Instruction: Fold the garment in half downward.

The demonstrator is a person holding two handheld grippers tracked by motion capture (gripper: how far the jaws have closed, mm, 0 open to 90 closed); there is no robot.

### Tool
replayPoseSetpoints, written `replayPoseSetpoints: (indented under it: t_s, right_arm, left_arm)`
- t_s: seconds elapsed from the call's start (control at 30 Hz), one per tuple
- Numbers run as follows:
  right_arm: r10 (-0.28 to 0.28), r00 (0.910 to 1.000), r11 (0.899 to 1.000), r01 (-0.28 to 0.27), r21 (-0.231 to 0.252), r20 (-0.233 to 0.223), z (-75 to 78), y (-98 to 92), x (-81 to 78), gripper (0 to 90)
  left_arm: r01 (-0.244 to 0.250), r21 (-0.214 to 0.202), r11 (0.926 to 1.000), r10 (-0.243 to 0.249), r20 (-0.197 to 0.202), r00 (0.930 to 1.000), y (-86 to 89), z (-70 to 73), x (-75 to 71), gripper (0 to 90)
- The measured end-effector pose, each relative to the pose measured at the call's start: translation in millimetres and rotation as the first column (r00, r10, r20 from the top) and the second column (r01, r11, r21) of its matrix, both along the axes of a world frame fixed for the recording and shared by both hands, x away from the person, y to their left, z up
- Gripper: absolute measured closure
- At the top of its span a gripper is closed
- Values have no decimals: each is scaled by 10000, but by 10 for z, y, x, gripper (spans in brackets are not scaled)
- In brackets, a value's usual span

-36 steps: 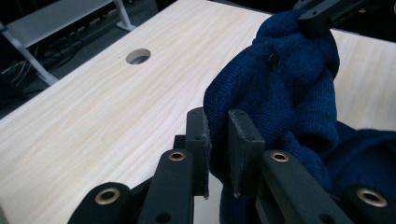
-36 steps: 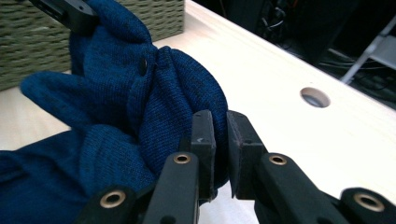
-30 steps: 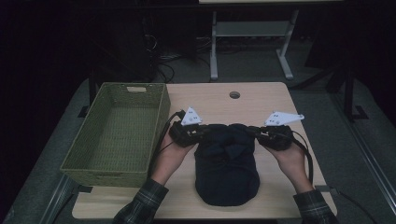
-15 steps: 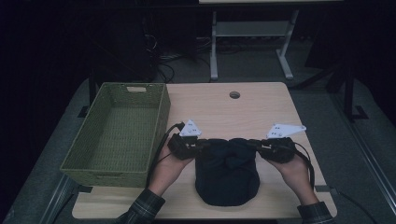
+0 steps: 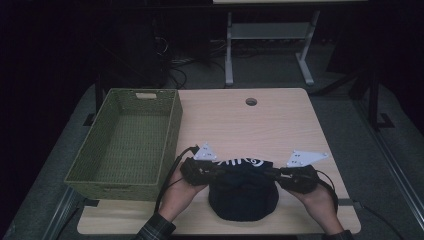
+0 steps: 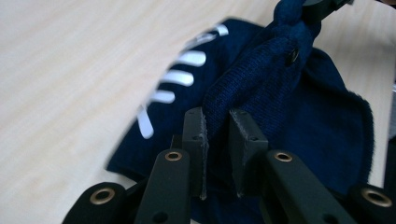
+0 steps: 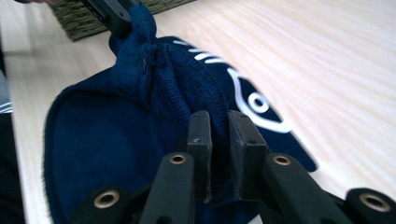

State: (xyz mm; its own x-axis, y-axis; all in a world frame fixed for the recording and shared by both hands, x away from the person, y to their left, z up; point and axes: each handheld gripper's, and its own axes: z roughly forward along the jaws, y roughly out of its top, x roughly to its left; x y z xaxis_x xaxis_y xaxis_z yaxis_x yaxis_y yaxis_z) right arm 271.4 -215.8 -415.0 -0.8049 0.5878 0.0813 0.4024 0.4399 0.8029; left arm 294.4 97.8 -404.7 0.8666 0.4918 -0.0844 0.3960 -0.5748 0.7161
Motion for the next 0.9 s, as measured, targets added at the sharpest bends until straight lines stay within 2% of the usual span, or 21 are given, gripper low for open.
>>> replayPoseSetpoints:
  t_s: [0.17, 0.33, 0.6, 0.7, 0.77, 0.9]
  right_arm:
    - [186, 9995, 9998, -185, 20, -272, -92, 7, -149, 788]
    - [251, 9987, 9997, -253, -40, -450, -183, 33, -202, 790]
    - [-23, 9999, 9997, 20, -247, -102, -173, 92, -14, 792]
    - [-100, 9999, 9997, 98, -237, -74, -181, 98, 68, 791]
    - [-116, 9999, 9997, 114, -201, -96, -194, 99, 100, 788]
    - [-88, 9994, 9999, 86, -61, -332, -191, 73, 104, 674]
  left_arm:
    - [210, 291, 9994, -201, -297, 9994, -17, -130, -81, 769]
    - [113, 535, 9985, -107, -112, 9999, -44, -148, -23, 774]
    - [-258, 732, 9970, 235, 318, 9992, -55, -129, 230, 774]
    - [-442, 632, 9970, 426, 261, 9988, -62, -137, 329, 771]
    - [-452, 624, 9970, 441, 196, 9988, -58, -135, 342, 765]
    - [-498, 416, 9979, 496, 71, 9987, -30, -83, 306, 690]
